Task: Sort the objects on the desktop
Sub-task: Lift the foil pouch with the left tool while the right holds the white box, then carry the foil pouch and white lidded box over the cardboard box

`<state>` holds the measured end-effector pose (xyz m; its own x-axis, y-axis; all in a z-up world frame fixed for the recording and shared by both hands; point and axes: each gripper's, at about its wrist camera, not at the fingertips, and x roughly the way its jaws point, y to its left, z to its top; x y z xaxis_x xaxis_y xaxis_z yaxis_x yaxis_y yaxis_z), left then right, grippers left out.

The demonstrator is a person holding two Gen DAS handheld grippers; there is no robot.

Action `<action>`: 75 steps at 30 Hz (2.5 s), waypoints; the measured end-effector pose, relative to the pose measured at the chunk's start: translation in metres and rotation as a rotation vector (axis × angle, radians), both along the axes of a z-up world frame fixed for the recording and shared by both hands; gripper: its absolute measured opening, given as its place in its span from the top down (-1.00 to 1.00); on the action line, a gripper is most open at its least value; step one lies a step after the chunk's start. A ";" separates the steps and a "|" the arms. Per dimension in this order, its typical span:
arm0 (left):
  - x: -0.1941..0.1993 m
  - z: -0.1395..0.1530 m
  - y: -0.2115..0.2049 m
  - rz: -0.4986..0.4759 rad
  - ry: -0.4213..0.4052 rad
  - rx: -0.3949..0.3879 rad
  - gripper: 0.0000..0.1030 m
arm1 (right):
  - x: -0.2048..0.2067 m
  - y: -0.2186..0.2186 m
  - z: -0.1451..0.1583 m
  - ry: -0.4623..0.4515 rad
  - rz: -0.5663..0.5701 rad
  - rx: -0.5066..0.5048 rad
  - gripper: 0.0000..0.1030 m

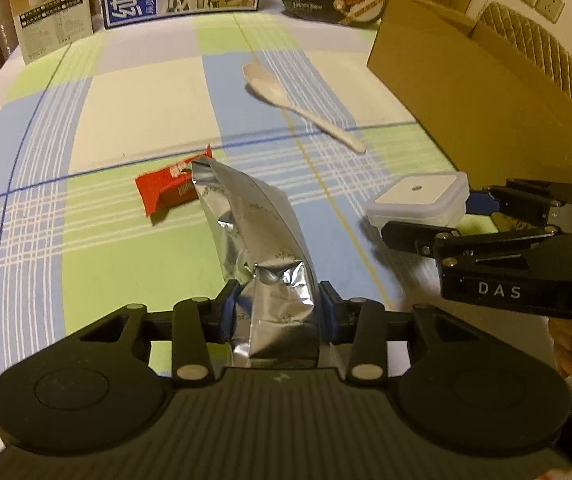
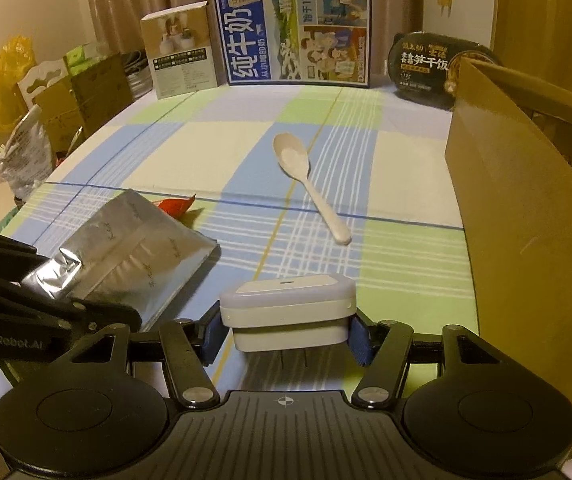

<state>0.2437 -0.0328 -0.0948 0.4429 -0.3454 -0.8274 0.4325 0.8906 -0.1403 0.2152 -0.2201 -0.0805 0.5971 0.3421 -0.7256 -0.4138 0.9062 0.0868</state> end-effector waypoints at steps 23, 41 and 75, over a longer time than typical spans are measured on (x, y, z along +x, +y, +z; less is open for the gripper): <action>-0.002 0.002 0.000 0.002 0.001 -0.018 0.31 | -0.002 0.001 0.002 -0.009 0.001 0.016 -0.12; -0.014 0.020 0.004 0.007 -0.043 -0.034 0.31 | -0.016 -0.004 0.020 -0.036 -0.043 0.061 -0.12; -0.142 0.123 -0.042 0.050 -0.166 -0.150 0.31 | -0.126 -0.088 0.139 -0.186 -0.169 0.182 -0.12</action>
<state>0.1017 -0.0747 0.0284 0.5880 -0.4335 -0.6829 0.4169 0.8859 -0.2033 0.0893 -0.3083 0.0581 0.7733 0.3409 -0.5346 -0.2826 0.9401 0.1907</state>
